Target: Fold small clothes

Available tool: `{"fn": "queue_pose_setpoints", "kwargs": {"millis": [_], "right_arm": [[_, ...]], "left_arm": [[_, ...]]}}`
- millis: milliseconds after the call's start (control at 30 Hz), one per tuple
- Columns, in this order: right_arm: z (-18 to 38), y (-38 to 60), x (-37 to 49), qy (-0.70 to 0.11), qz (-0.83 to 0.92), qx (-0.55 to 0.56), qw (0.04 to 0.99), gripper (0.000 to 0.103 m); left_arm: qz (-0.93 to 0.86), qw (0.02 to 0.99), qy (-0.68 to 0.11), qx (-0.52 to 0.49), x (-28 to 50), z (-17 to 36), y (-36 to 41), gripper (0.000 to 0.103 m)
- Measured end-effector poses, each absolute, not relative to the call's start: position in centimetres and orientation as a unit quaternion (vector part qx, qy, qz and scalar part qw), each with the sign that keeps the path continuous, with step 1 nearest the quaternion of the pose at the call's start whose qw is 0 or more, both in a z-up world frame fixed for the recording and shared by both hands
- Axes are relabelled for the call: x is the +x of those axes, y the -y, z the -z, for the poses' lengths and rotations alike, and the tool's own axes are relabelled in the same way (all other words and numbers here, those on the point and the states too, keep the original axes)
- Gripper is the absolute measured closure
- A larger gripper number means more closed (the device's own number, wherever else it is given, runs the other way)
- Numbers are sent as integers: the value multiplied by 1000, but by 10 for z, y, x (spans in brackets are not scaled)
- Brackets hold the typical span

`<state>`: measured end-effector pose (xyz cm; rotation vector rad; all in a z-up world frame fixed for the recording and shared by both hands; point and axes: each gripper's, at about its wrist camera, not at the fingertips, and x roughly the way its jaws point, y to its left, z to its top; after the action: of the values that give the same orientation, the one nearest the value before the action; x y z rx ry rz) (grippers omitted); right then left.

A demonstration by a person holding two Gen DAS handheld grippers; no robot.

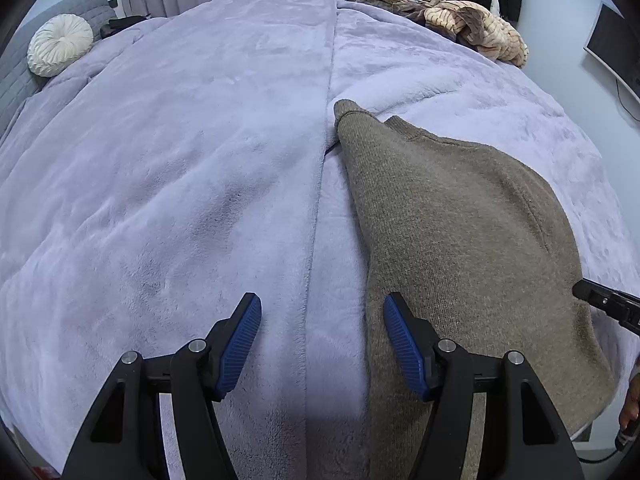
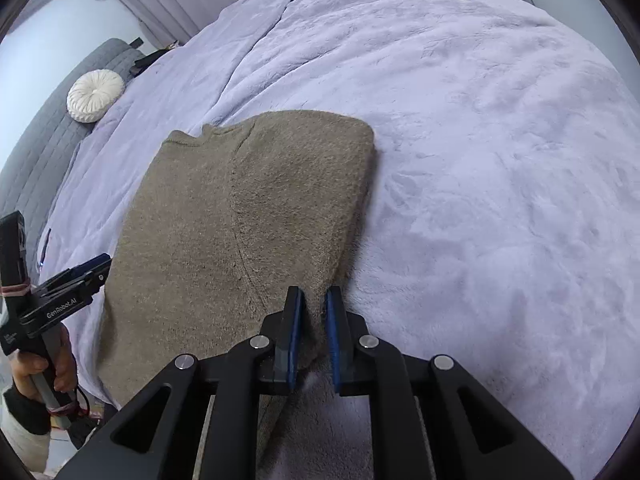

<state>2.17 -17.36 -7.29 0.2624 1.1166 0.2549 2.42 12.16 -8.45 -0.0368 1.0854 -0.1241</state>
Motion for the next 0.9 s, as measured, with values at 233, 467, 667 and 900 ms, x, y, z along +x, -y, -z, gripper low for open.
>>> {"fn": "queue_pose_setpoints", "kwargs": {"millis": [233,467,667,900], "right_arm": [[45,179,4,-494,-122,154,847,91],[29,149,0,-481,-142,130,855,91],[33,129,-7,-486,-154,96,855,91],[49,118,-8,-510,-154,61,844,91]], "left_arm": [[55,858,-511,-17,21,78,-120,38],[78,871,-485,-33,10,60,-119,38],[74,876,-477,12,3,63,-108,38],[69,875,-479,-3,1,67,-112,38]]}}
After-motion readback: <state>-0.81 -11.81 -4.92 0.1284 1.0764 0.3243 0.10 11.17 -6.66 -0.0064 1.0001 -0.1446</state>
